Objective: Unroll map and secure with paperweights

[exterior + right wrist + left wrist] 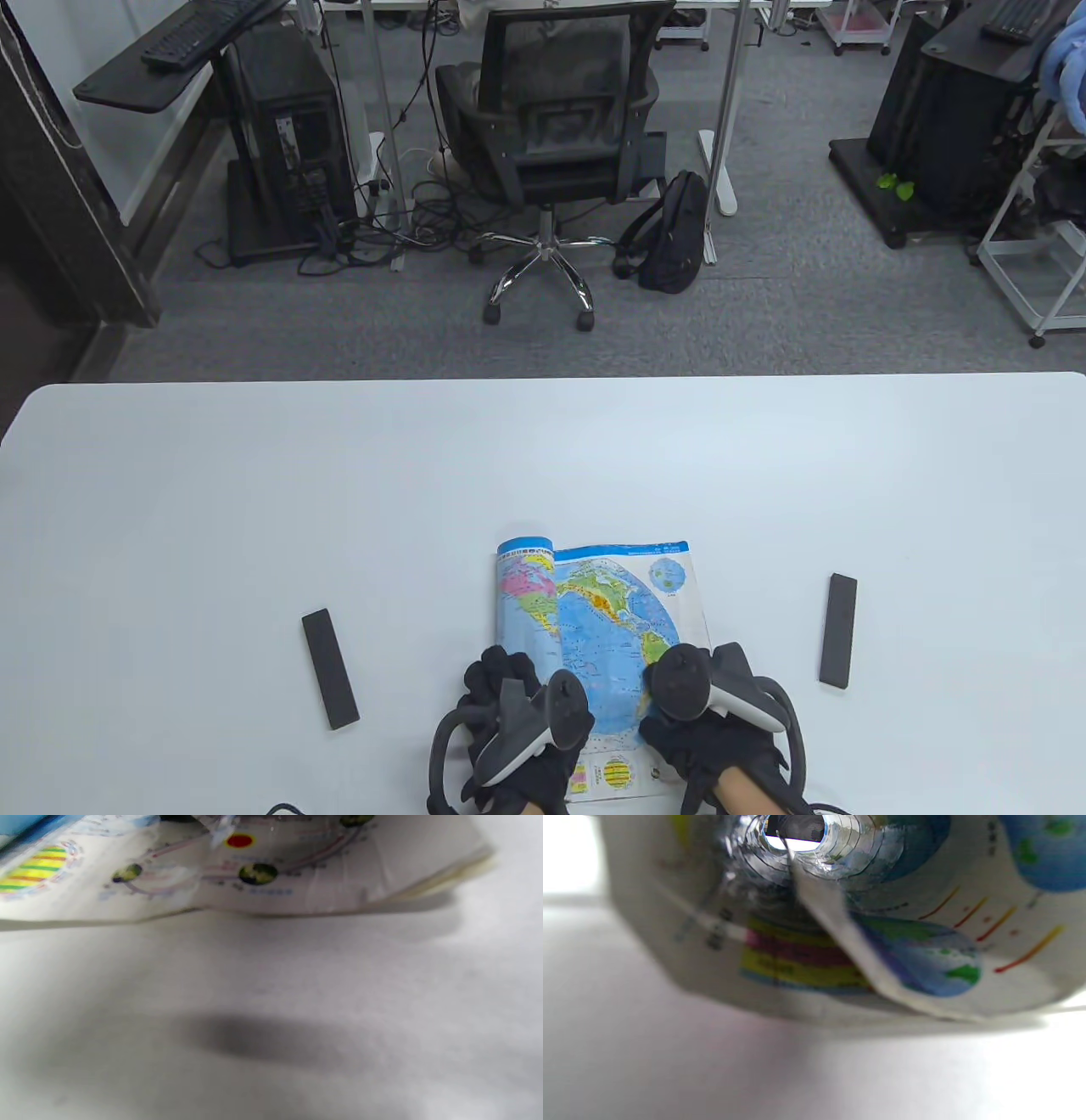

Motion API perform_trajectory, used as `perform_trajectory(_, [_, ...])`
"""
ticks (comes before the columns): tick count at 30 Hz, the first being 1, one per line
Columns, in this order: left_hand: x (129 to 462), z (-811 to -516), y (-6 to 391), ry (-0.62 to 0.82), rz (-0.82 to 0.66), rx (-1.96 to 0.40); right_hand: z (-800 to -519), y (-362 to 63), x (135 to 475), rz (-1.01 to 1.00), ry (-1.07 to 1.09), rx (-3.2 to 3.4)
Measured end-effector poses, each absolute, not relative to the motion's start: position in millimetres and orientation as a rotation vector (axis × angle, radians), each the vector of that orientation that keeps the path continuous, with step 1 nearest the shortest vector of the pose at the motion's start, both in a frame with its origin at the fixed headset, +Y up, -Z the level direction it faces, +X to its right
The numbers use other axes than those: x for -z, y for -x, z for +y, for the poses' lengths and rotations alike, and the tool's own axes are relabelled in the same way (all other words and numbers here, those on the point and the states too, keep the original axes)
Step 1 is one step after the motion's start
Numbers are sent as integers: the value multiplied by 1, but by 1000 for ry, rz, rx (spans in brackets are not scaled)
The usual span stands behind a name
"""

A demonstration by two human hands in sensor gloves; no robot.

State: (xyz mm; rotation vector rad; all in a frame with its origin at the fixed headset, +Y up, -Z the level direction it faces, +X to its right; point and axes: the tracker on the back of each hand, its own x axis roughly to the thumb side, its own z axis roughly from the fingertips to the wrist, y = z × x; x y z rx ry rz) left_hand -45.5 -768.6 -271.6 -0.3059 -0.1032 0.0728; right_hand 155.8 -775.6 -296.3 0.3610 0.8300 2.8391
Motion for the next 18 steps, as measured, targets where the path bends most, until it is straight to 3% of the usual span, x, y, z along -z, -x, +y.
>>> perform_trajectory(6, [273,-765,47,258,-136,-56,-775,-156,297,837,-348,-2826])
perform_trajectory(13, [272,-754,36,154,-442,42,-775,-157,298,846,-344,-2815])
perform_trajectory(18, [271,-749,32,132,-483,80,-774,-159,299,860,-340,-2790])
